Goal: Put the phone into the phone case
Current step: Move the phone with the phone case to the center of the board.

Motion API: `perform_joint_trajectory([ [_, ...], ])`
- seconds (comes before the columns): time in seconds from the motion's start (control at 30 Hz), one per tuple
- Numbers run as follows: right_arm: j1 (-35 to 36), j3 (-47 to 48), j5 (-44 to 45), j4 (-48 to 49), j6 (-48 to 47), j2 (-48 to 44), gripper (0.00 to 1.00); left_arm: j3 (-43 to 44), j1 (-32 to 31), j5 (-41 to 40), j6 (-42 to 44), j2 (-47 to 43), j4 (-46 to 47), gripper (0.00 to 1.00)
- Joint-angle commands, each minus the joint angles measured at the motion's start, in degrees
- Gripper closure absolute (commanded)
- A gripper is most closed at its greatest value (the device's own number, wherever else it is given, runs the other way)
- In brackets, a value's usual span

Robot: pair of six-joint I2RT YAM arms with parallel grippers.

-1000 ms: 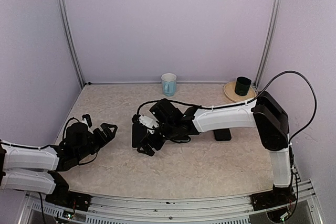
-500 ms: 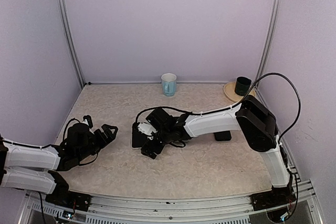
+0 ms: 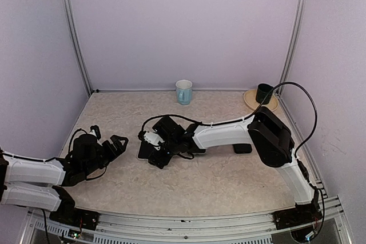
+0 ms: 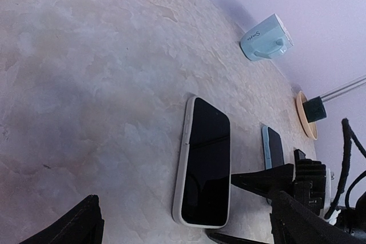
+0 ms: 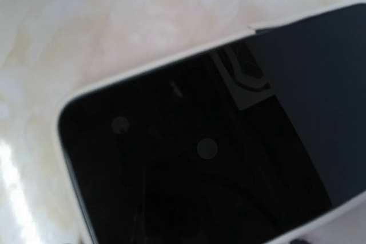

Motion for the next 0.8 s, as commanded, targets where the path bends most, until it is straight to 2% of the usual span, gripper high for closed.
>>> perform_joint_trajectory([
  [0.0, 0.43, 3.02, 0.67, -0.52, -0.68, 3.1, 0.2, -0.04, -0.21, -1.17, 0.31, -1.46, 0.35, 0.01],
  [0.4, 0.35, 7.95, 1.26, -2.42, -2.12, 6.11, 0.16, -0.08, 0.09, -1.63, 0.38, -1.46, 0.22, 0.01],
  [0.77, -3.89, -0.78, 4.3, -1.97, 2.35, -1.48, 0.16, 5.38, 2.43, 0.53, 3.46, 6.68, 0.56, 0.01],
])
